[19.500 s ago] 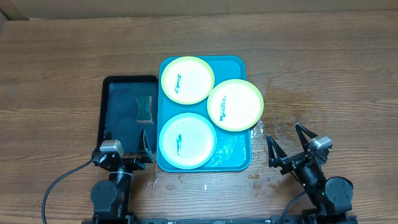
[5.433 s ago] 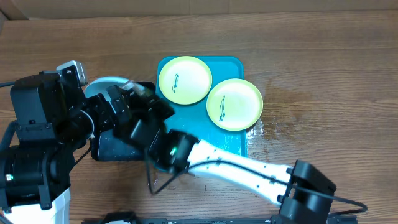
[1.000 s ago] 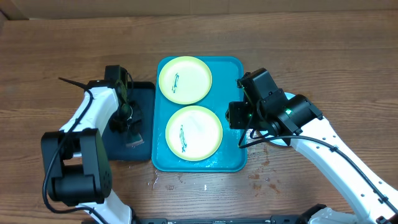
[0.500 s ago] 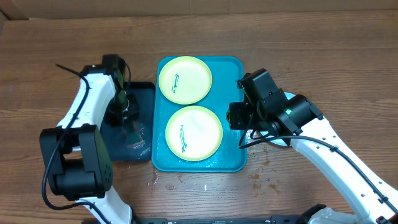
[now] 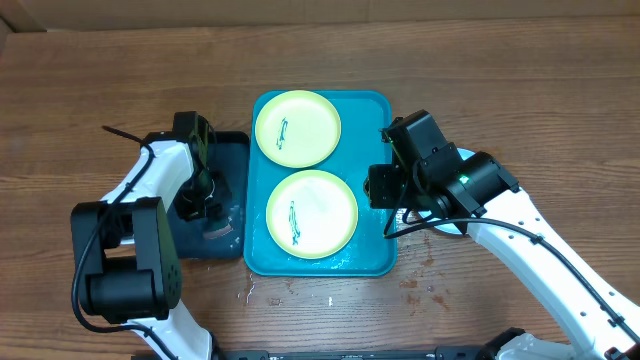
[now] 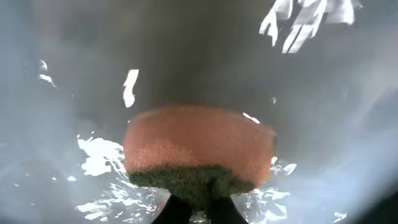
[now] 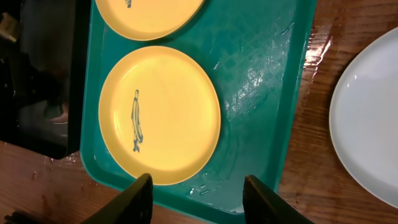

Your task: Clean dirty plates on tray and stack at the side

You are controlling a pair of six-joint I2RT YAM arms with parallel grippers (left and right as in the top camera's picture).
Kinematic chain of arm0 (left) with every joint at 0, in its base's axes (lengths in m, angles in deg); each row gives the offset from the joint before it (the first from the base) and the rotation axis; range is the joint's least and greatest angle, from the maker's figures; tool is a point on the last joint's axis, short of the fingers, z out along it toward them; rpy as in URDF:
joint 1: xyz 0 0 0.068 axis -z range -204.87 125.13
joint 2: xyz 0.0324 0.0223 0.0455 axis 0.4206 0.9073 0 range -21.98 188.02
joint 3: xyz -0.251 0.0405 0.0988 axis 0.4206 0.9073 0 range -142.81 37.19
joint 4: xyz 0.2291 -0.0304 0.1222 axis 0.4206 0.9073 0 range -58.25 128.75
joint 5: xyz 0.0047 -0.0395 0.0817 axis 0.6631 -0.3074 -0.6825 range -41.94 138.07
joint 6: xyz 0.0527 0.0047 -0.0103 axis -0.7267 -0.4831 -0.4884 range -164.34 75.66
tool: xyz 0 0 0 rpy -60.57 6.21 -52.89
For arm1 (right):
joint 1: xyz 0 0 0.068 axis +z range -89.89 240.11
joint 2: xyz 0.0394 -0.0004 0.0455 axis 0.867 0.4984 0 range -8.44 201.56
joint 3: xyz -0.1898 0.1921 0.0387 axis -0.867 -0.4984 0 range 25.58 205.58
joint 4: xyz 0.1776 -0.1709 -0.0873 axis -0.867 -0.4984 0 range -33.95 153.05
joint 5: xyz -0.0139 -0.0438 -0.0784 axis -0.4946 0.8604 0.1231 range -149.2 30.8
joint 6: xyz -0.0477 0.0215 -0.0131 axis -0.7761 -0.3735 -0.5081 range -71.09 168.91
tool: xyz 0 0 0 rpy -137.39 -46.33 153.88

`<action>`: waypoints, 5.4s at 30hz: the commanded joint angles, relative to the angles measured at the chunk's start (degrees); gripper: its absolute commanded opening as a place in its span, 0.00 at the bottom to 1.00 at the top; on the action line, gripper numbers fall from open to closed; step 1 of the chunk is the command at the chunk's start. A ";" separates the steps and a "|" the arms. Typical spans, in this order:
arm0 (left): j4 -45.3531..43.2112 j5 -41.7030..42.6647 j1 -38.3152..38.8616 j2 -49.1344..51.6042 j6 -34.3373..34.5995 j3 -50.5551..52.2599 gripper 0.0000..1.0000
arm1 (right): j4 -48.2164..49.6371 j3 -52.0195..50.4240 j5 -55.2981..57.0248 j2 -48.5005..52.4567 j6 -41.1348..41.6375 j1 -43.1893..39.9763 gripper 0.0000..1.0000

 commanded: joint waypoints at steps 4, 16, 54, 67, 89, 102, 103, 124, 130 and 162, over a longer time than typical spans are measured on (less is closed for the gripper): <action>7.72 -0.26 -0.61 0.37 -1.95 -7.23 0.04 | 0.59 0.59 0.66 -0.13 -0.35 -0.15 0.43; 13.38 -2.36 -0.37 0.46 -3.93 -16.90 0.04 | 1.46 -0.37 8.26 2.78 10.43 -0.20 0.36; 18.82 15.34 20.96 -1.18 -7.41 -28.76 0.04 | 14.10 -5.25 -3.19 26.01 16.83 1.42 0.20; -6.36 22.86 24.94 -0.96 -2.58 -4.22 0.04 | 19.12 -8.74 -5.77 26.82 16.83 1.42 0.04; -9.62 -19.02 23.15 -0.48 -2.73 2.67 0.04 | 18.58 -8.74 -6.19 26.82 16.81 1.42 0.04; -16.76 36.50 26.64 0.28 -12.07 2.67 0.04 | 18.56 -8.74 -6.19 26.82 16.81 1.42 0.04; -16.74 36.87 27.41 0.28 -12.68 2.67 0.04 | 18.53 -8.74 -6.19 26.82 16.81 1.42 0.04; -2.01 -27.23 28.09 0.33 6.67 2.67 0.04 | 18.71 -8.74 -6.21 26.82 16.81 1.42 0.04; -2.25 -26.69 28.09 0.31 6.45 1.92 0.04 | 18.67 -8.74 -6.21 26.82 16.81 1.42 0.04; 3.41 -7.08 3.45 -7.04 -0.04 -2.14 0.04 | 18.49 -8.74 -6.43 26.82 16.81 1.42 0.04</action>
